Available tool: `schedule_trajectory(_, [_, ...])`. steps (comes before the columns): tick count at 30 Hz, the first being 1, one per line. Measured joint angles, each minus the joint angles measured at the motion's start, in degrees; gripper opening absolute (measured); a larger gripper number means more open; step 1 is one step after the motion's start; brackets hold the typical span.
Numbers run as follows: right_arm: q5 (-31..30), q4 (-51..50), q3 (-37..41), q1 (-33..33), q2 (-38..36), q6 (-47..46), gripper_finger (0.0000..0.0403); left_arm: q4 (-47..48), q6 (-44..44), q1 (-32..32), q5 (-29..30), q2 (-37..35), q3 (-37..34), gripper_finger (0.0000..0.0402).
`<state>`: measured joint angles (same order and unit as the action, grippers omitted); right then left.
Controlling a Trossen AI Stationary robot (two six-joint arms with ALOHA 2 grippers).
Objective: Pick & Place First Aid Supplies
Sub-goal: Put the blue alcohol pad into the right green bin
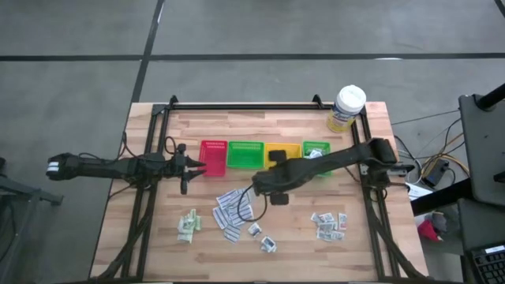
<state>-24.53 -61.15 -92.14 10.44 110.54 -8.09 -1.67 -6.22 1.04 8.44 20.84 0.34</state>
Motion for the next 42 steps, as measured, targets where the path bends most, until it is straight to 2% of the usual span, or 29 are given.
schedule_trajectory(7, [-8.8,-8.1,0.2,0.0,-5.7,-17.5,0.0008,0.0,0.0,0.0,0.0,0.0,0.0,0.0113])
schedule_trajectory(17, [-14.5,-19.8,0.5,0.0,-10.9,-38.3,0.0008,-0.3,0.0,0.0,0.0,0.0,0.0,0.0113])
schedule_trajectory(25, [-14.7,-28.9,0.7,0.0,-11.4,-50.3,0.0008,-0.3,-0.1,0.0,0.0,0.0,0.0,0.0113])
schedule_trajectory(30, [-14.7,-28.8,3.5,-0.6,-12.2,-55.0,0.0008,-0.4,-0.2,0.0,0.0,0.0,0.0,0.0113])
schedule_trajectory(42, [-12.7,-27.0,17.7,-5.4,-18.8,-66.8,0.0008,-0.4,-0.2,0.0,0.0,0.0,0.0,0.0113])
